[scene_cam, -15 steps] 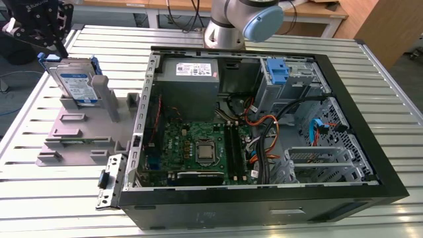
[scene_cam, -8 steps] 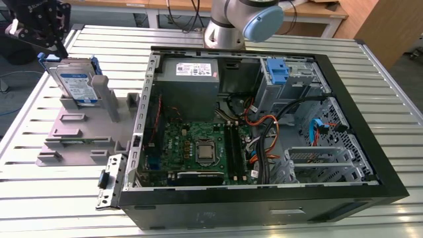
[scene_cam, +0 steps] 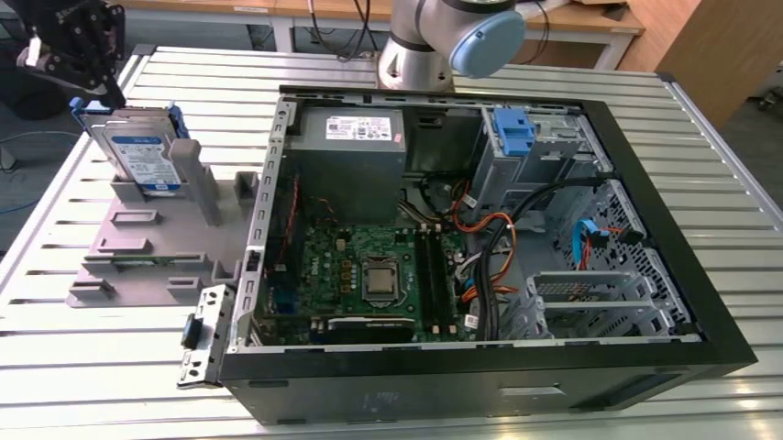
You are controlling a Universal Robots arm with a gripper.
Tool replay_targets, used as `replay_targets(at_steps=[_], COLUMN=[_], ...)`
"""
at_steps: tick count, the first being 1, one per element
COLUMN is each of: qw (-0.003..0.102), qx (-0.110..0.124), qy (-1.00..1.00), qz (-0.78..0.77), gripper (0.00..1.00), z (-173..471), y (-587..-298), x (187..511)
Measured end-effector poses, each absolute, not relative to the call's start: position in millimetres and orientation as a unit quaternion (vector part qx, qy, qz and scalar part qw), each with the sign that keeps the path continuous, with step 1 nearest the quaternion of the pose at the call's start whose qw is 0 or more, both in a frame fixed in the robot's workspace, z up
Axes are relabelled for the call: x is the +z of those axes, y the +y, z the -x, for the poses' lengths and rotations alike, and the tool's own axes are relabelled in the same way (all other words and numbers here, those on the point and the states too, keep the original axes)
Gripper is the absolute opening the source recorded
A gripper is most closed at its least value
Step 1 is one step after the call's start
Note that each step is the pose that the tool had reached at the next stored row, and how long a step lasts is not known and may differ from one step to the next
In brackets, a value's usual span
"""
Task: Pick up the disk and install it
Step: 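Pick up the disk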
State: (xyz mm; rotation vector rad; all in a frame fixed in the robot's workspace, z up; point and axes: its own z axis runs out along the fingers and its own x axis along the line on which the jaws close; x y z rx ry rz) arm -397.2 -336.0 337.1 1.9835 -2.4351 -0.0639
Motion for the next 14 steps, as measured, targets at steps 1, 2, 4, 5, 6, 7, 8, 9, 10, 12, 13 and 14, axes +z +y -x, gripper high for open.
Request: replay_targets(at_steps=[1, 2, 4, 5, 6, 7, 8, 9, 10, 12, 13, 14], qw=[0.0, 0.001, 0.001, 0.001, 0.001, 0.001, 0.001, 0.001, 0.001, 0.001, 0.001, 0.001], qx=[-0.02, -0.02, -0.02, -0.02, -0.02, -0.02, -0.02, -0.02, -0.02, -0.02, -0.02, -0.02], qy=[-0.769, -0.764, -0.753, -0.75, -0.747, -0.746, -0.746, -0.745, -0.745, -0.745, -0.745, -0.745], qz=[-0.638, -0.645, -0.657, -0.661, -0.664, -0.666, -0.666, -0.666, -0.666, -0.667, -0.667, -0.667], gripper=[0.11, 0.11, 0.11, 0.11, 0.11, 0.11, 0.11, 0.11, 0.11, 0.11, 0.11, 0.11], z=[397.2, 397.2, 397.2, 397.0, 396.3, 395.4, 394.6, 393.9, 393.3, 391.9, 390.9, 389.8], y=[-336.0, -336.0, -336.0, -336.0, -336.0, -336.0, -336.0, -336.0, -336.0, -336.0, -336.0, -335.9], x=[336.9, 336.8, 336.5, 336.4, 336.4, 336.4, 336.4, 336.4, 336.3, 335.6, 335.3, 335.0])
